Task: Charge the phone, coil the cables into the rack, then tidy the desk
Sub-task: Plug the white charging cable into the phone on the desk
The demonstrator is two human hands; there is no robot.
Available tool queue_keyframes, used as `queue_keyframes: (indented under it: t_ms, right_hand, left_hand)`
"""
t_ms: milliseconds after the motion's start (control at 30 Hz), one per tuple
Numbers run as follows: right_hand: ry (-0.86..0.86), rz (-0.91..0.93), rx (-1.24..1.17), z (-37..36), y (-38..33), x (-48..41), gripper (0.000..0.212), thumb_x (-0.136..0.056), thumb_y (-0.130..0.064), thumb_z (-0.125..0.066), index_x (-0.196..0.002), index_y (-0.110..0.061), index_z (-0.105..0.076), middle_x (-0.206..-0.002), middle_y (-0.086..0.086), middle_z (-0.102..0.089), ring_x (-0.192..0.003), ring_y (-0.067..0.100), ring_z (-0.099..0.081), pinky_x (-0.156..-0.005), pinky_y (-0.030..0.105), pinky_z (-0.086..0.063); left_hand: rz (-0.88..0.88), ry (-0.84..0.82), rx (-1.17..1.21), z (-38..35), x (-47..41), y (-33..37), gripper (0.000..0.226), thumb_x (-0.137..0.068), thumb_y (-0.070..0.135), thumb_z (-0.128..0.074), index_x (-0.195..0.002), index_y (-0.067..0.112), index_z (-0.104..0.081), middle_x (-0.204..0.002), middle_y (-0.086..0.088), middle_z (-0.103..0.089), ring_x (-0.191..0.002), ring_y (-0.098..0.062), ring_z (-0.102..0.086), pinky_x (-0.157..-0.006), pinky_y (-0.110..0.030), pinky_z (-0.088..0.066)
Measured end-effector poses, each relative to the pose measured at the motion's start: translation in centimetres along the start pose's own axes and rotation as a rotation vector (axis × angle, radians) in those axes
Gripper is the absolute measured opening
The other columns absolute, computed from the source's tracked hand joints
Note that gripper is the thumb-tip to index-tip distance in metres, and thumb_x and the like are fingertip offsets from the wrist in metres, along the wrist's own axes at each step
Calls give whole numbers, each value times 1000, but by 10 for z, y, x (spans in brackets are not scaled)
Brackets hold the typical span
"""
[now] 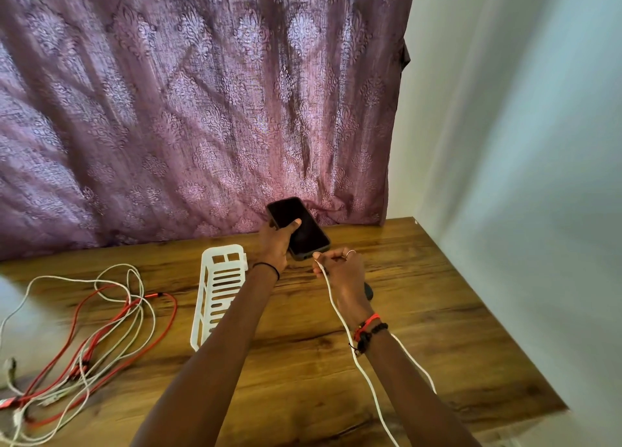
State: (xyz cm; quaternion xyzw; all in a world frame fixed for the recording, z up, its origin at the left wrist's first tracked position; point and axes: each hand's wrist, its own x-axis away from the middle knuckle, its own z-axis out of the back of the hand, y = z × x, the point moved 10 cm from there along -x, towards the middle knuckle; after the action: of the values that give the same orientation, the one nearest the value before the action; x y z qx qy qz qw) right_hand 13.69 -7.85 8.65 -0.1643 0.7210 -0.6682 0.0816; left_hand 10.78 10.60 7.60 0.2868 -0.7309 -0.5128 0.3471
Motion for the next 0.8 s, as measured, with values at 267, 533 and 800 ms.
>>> queue_keyframes:
  t_ms: [267,533,800]
  right_hand:
    - [-18,-9,-59,-2,6,0,17,-81,-6,-69,-88,3,-56,-68,11,-66,-52,8,-62,-53,17,-52]
    - [-71,3,3,-1,12,-4,13,-83,-7,-68,-77,-3,-56,-64,9,-65,-49,6,-62,-52,15,-52]
    - [-11,-8,227,45,51,-38,20,-93,-7,-53,-73,-1,-52,-55,-3,-62,-51,8,-57,-47,20,-43]
  left_hand:
    - [-45,-70,-92,-3,-6,4,43,-79,7,-72,-118,2,-55,-113,-15,-64,-103,-28,-62,-73,-33,-53]
    - [-14,-71,-43,-1,-9,-11,39,-79,3,-71,-115,-1,-56,-113,-18,-63,-104,-30,-61,-77,-38,-53]
    - [96,-47,-50,14,-24,-60,46,-72,8,-78,-114,5,-60,-112,-11,-66,-104,-28,-62,-91,-44,-52]
